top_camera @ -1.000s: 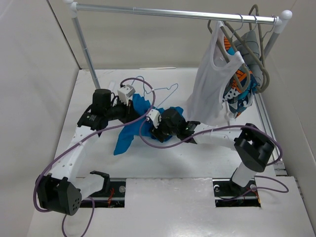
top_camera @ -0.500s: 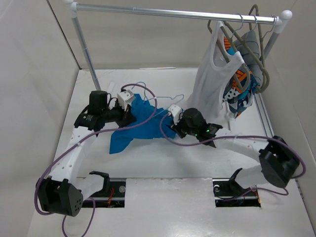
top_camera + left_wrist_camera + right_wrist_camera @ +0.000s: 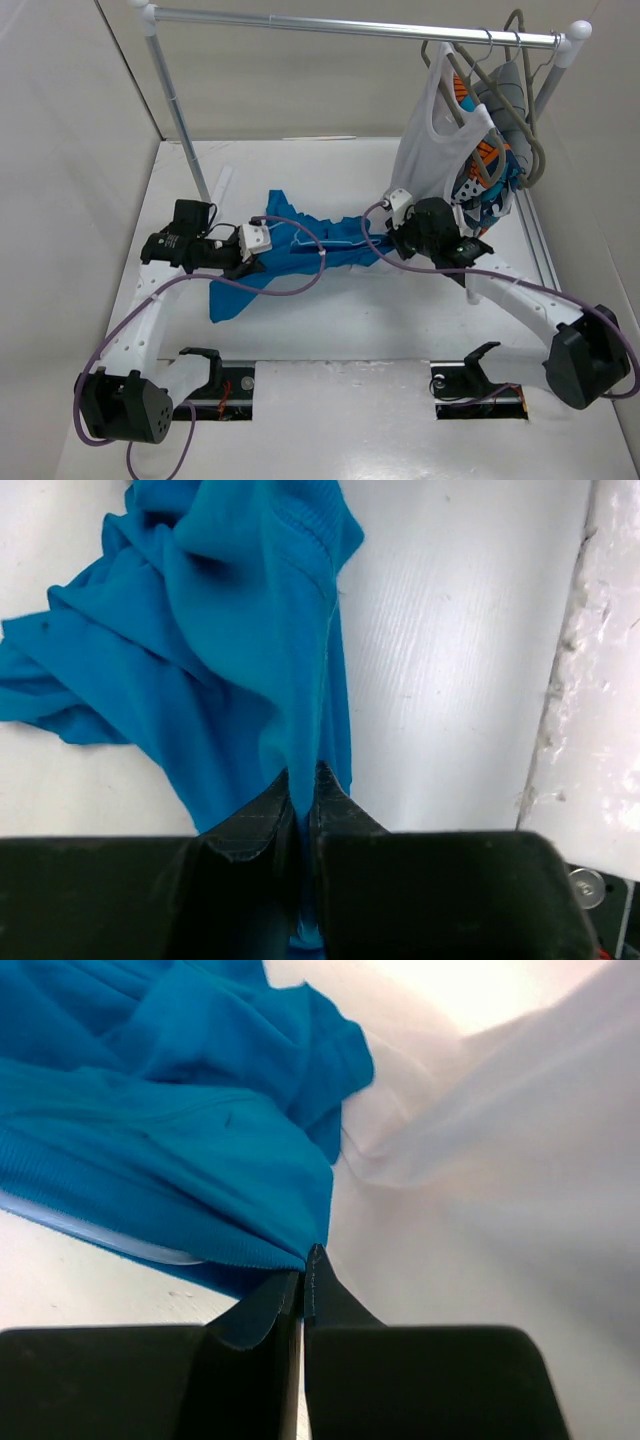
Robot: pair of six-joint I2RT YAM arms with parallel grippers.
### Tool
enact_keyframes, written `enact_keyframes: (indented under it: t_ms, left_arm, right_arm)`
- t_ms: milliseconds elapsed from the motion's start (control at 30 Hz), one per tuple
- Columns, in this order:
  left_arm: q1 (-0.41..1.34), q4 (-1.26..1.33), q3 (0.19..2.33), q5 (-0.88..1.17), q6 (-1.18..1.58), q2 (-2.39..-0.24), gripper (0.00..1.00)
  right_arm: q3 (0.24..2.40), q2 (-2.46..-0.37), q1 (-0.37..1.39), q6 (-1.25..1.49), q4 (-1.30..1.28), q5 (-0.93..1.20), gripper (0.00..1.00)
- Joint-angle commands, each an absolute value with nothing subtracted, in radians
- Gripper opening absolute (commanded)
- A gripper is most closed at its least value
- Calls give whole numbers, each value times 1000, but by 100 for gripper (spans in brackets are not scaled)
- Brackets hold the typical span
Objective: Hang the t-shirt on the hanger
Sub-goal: Place tshirt on hanger
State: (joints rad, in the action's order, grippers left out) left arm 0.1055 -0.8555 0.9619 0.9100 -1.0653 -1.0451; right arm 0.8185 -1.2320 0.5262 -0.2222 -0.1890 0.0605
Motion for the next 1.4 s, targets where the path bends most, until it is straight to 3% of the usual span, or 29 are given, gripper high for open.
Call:
enact_keyframes:
  t_ms: [0, 200, 433, 600, 633, 700, 767, 800, 933, 1200, 1333, 1367]
  left_arm:
    - [98, -907, 966, 876, -1170, -1020, 0]
    - [98, -755, 928, 655, -1060, -1011, 0]
    - [160, -692, 928, 759, -1005, -1022, 0]
    - [173, -664, 937, 828, -974, -1040, 0]
    - [173, -664, 937, 828, -974, -1040, 0]
    - [173, -664, 937, 839, -983, -1049, 0]
    - [173, -676, 937, 848, -992, -1049, 0]
    - [173, -676, 937, 857, -992, -1049, 0]
    - [173, -676, 927, 881, -992, -1049, 0]
    - [173, -698, 939, 965, -1008, -1058, 0]
    - [173, -707, 959, 995, -1017, -1058, 0]
    - [173, -707, 968, 996, -1017, -1058, 0]
  right_arm:
    - [845, -1175, 460, -264, -253, 2, 0]
    - [902, -1127, 478, -357, -299, -26, 0]
    - [1055, -1328, 704, -505, -184, 228, 0]
    - [1169, -1413, 733, -515, -166, 325, 4]
    - [1169, -1422, 733, -515, -166, 354, 7]
    - [1178, -1422, 733, -537, -166, 385, 29]
    - [1178, -1411, 733, -577, -179, 437, 44]
    - [1187, -1399, 733, -616, -195, 448, 58]
    - [1197, -1371, 733, -734, -250, 524, 78]
    - [1198, -1423, 733, -796, -221, 695, 78]
    - [1261, -1525, 733, -818, -212, 761, 71]
    - [1270, -1554, 744, -818, -212, 770, 64]
